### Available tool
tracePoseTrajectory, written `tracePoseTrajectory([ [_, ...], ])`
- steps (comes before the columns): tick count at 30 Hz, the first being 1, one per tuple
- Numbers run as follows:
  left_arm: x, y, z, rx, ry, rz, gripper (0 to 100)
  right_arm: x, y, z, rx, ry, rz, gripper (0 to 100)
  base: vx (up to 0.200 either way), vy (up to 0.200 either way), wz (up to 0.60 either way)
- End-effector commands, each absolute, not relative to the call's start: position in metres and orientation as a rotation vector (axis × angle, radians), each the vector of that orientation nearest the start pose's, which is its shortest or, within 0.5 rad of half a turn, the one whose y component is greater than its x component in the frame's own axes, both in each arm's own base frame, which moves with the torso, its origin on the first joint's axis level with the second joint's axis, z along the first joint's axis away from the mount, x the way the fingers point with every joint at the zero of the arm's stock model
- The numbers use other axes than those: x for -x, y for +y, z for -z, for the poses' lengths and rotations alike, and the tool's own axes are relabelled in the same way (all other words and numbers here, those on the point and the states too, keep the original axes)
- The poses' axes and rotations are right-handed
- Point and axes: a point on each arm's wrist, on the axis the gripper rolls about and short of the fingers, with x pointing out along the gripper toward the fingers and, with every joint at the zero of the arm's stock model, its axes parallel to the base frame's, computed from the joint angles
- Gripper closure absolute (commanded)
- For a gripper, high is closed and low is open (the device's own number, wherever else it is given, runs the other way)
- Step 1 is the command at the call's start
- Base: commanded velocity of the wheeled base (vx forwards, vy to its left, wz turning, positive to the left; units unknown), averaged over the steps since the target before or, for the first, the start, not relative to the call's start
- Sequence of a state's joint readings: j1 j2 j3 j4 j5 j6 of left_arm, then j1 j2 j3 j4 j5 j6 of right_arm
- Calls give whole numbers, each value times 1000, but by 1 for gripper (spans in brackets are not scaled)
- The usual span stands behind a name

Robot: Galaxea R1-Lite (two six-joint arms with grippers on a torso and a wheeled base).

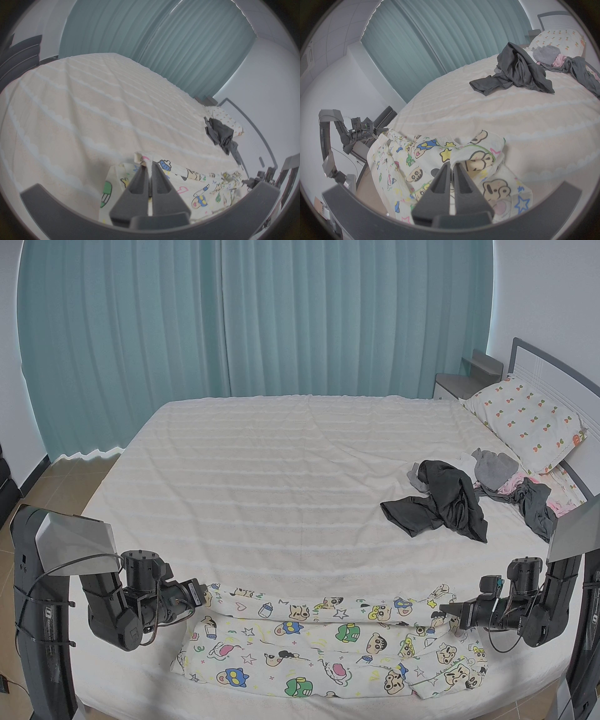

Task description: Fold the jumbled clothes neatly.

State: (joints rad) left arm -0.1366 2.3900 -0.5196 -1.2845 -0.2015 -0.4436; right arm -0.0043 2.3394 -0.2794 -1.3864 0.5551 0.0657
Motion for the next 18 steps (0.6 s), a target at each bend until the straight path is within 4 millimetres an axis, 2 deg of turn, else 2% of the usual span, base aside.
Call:
tracePoseTrajectory([
  [1,-300,-41,50,402,731,224,100,-254,11,45,-212,731,-518,100,0,0,0],
  [6,-293,-40,52,388,751,226,100,-248,10,57,-134,769,-463,100,0,0,0],
  [11,-286,-39,55,359,779,233,100,-233,12,59,-129,802,-472,100,0,0,0],
  [18,-276,-39,60,315,817,248,100,-223,12,66,-116,818,-478,100,0,0,0],
])
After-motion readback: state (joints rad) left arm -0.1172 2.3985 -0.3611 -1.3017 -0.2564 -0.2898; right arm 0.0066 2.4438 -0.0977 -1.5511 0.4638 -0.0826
